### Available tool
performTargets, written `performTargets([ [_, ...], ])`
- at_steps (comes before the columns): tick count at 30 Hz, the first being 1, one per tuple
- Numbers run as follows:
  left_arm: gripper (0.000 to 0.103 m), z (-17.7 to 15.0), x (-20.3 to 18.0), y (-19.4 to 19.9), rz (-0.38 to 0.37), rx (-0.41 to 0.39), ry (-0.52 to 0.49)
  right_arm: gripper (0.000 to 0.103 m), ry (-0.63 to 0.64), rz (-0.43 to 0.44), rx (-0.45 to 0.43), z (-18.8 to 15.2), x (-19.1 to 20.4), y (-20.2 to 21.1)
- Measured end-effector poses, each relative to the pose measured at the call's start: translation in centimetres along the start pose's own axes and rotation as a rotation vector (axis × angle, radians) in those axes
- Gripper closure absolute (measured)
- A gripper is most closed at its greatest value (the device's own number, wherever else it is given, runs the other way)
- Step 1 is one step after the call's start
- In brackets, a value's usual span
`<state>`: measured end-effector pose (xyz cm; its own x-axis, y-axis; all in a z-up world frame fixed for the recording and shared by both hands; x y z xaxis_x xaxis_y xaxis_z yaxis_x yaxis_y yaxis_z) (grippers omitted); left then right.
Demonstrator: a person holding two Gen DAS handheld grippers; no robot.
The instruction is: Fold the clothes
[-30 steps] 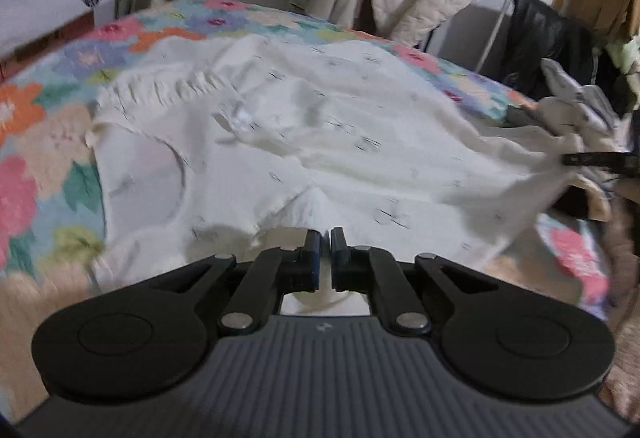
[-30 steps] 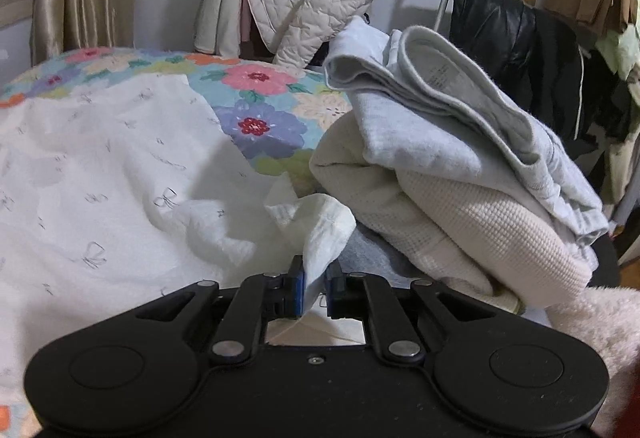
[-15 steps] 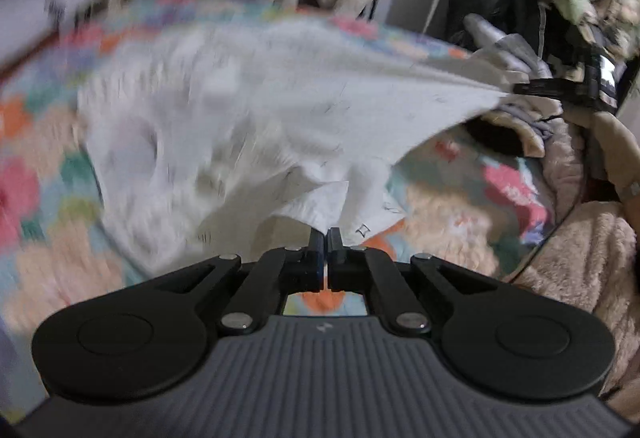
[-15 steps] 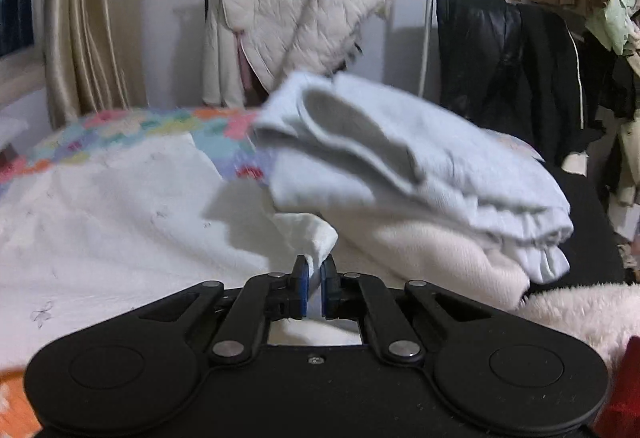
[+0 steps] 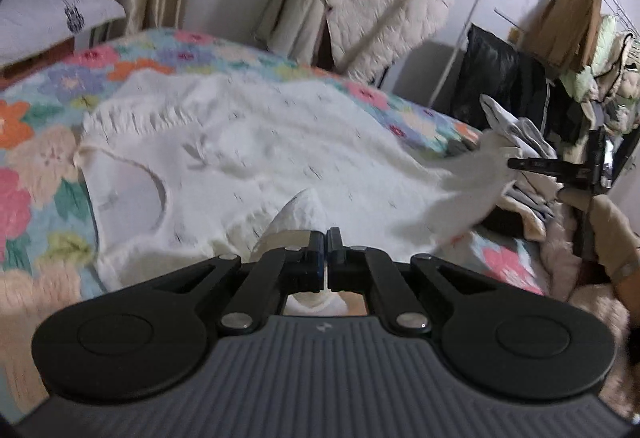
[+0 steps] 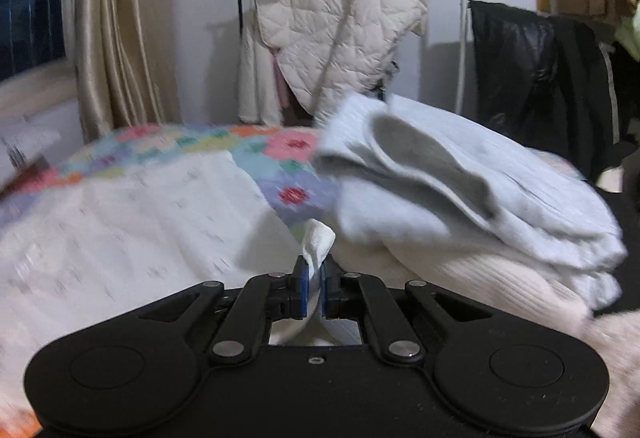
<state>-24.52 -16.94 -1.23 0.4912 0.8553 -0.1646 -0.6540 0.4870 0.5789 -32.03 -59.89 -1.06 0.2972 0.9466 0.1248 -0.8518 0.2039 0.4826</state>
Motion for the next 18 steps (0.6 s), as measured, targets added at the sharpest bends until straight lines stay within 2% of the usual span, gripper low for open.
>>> performTargets([
  [5,0.102,3.4,1.9,-2.7,0.061,-0.002,-0.015,0.098,0.001,0.097,-0.009,4.6,2.6,-1.9],
  [8,0.102,5.9,4.0,-4.5,0.082,0.015,0.043,0.098,-0.065,0.157,0.007,7.4,3.4,-4.4],
  [11,0.102,8.3,6.6,-6.6,0.113,0.022,0.128,0.098,-0.088,0.171,0.029,9.2,3.7,-7.7],
  [18,0.102,12.7,12.9,-11.3,0.201,-0.055,0.225,0.098,-0.089,0.196,0.082,12.5,2.9,-16.3],
])
Point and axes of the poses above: each gripper's, at about its wrist camera, not at the fingertips, and y roughly against the way its jaws point, x to its left, z to its top, the point moved 6 cm from there along -y, roughly the way its jaws point, and after that the axes turned 15 degrees about z, right-handed, at the moved point
